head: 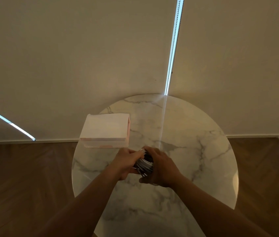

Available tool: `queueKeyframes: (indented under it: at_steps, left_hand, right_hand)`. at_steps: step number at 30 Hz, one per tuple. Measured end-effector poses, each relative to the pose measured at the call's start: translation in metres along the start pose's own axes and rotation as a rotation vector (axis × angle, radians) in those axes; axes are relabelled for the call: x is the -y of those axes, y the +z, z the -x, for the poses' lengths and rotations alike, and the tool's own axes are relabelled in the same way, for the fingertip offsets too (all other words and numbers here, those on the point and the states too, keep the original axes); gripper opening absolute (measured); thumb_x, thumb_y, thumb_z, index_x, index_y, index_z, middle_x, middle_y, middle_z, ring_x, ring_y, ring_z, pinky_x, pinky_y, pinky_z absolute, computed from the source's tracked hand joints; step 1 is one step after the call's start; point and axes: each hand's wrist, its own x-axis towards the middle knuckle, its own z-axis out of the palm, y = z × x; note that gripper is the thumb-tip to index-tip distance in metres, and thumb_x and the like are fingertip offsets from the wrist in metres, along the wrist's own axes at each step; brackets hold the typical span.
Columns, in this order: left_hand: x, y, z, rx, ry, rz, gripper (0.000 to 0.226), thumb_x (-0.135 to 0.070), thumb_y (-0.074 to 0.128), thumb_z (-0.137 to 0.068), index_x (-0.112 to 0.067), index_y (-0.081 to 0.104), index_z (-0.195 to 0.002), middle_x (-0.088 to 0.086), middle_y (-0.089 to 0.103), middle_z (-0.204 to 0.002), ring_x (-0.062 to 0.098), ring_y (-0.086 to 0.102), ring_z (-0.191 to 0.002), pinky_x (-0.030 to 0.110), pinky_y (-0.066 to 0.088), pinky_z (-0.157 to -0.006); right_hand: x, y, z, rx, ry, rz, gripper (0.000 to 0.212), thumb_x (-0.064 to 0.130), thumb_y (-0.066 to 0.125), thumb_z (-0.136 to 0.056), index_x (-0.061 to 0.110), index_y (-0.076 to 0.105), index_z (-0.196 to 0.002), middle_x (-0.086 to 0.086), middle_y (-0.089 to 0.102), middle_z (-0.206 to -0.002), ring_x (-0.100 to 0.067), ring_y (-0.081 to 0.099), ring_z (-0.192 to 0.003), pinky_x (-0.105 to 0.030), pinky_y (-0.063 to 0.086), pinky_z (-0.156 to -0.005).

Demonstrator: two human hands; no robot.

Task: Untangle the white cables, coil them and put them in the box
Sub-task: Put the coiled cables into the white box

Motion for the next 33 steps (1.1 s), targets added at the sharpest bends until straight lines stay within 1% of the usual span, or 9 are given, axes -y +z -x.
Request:
queueKeyframes:
  at_steps: [3,6,11,13,16,20,25,28,33]
  left_hand:
    - [0.006,0.002,0.002,-0.01,0.04,-0.021,0.015,-0.014,0.066,-0.09,0.001,0.07,-0.093,0.016,0.074,-0.089,0.029,0.073,-0.082,0.044,0.061,-0.067]
    - [0.009,0.003,0.002,-0.023,0.051,-0.017,0.014,-0.009,0.064,-0.089,0.002,0.072,-0.093,0.019,0.074,-0.089,0.03,0.073,-0.083,0.046,0.061,-0.069]
    - [0.009,0.004,0.003,-0.022,0.064,-0.01,0.014,-0.008,0.064,-0.088,0.003,0.072,-0.092,0.02,0.074,-0.089,0.032,0.072,-0.086,0.051,0.06,-0.075]
    - [0.009,0.003,0.004,0.002,0.08,-0.017,0.015,-0.009,0.064,-0.089,0.003,0.072,-0.095,0.018,0.074,-0.091,0.03,0.072,-0.087,0.05,0.06,-0.077]
    - [0.008,0.001,0.007,0.035,0.102,-0.029,0.015,-0.008,0.062,-0.09,0.001,0.071,-0.099,0.018,0.074,-0.095,0.03,0.072,-0.09,0.045,0.061,-0.076]
    - [0.011,0.0,0.01,0.062,0.099,-0.03,0.015,-0.008,0.061,-0.092,0.0,0.071,-0.097,0.017,0.074,-0.095,0.029,0.072,-0.089,0.043,0.061,-0.073]
    - [0.022,0.004,0.011,0.019,0.071,-0.001,0.016,-0.013,0.06,-0.094,-0.002,0.069,-0.099,0.018,0.073,-0.099,0.03,0.072,-0.091,0.046,0.06,-0.078]
    - [0.026,0.006,0.013,-0.024,0.098,0.017,0.023,-0.019,0.07,-0.088,-0.004,0.066,-0.106,0.017,0.071,-0.103,0.029,0.072,-0.091,0.046,0.061,-0.076]
    - [0.025,-0.008,0.018,0.011,0.167,0.001,0.017,-0.005,0.071,-0.085,-0.002,0.069,-0.102,0.021,0.072,-0.1,0.032,0.072,-0.088,0.041,0.061,-0.069]
  right_hand:
    - [-0.003,0.002,0.003,0.035,-0.003,-0.107,0.109,0.048,0.088,-0.055,0.037,0.023,-0.142,0.004,0.051,-0.136,-0.02,0.056,-0.115,-0.034,0.051,-0.093]
    - [0.0,0.008,0.006,-0.021,0.066,-0.141,0.091,0.036,0.085,-0.062,0.027,0.034,-0.136,0.004,0.062,-0.123,-0.02,0.063,-0.102,-0.029,0.052,-0.079]
    - [-0.002,0.011,0.006,-0.106,0.124,-0.124,0.054,0.042,0.076,-0.062,0.022,0.054,-0.107,0.003,0.066,-0.101,-0.018,0.06,-0.084,-0.031,0.051,-0.068]
    - [-0.006,0.009,0.006,-0.122,0.083,-0.13,0.054,0.042,0.077,-0.061,0.021,0.053,-0.105,0.002,0.062,-0.103,-0.017,0.056,-0.084,-0.026,0.046,-0.067]
    - [-0.007,0.005,0.005,-0.084,0.018,-0.154,0.076,0.044,0.076,-0.059,0.017,0.049,-0.124,-0.002,0.056,-0.127,-0.018,0.058,-0.102,-0.026,0.051,-0.08]
    - [-0.002,0.001,0.01,-0.027,0.043,-0.12,0.059,0.035,0.079,-0.063,0.02,0.049,-0.112,0.0,0.068,-0.103,-0.016,0.061,-0.081,-0.027,0.052,-0.067]
    - [0.003,0.003,0.011,-0.001,0.064,-0.058,0.055,0.031,0.078,-0.067,0.018,0.05,-0.112,-0.002,0.067,-0.104,-0.02,0.063,-0.083,-0.028,0.052,-0.068]
    - [0.007,0.004,0.013,-0.002,0.067,-0.016,0.05,0.029,0.076,-0.072,0.017,0.048,-0.112,-0.003,0.066,-0.105,-0.02,0.061,-0.083,-0.028,0.05,-0.067]
    - [0.01,0.007,0.016,-0.022,-0.012,-0.075,0.049,0.029,0.072,-0.076,0.018,0.047,-0.116,-0.003,0.064,-0.11,-0.021,0.06,-0.088,-0.03,0.05,-0.073]
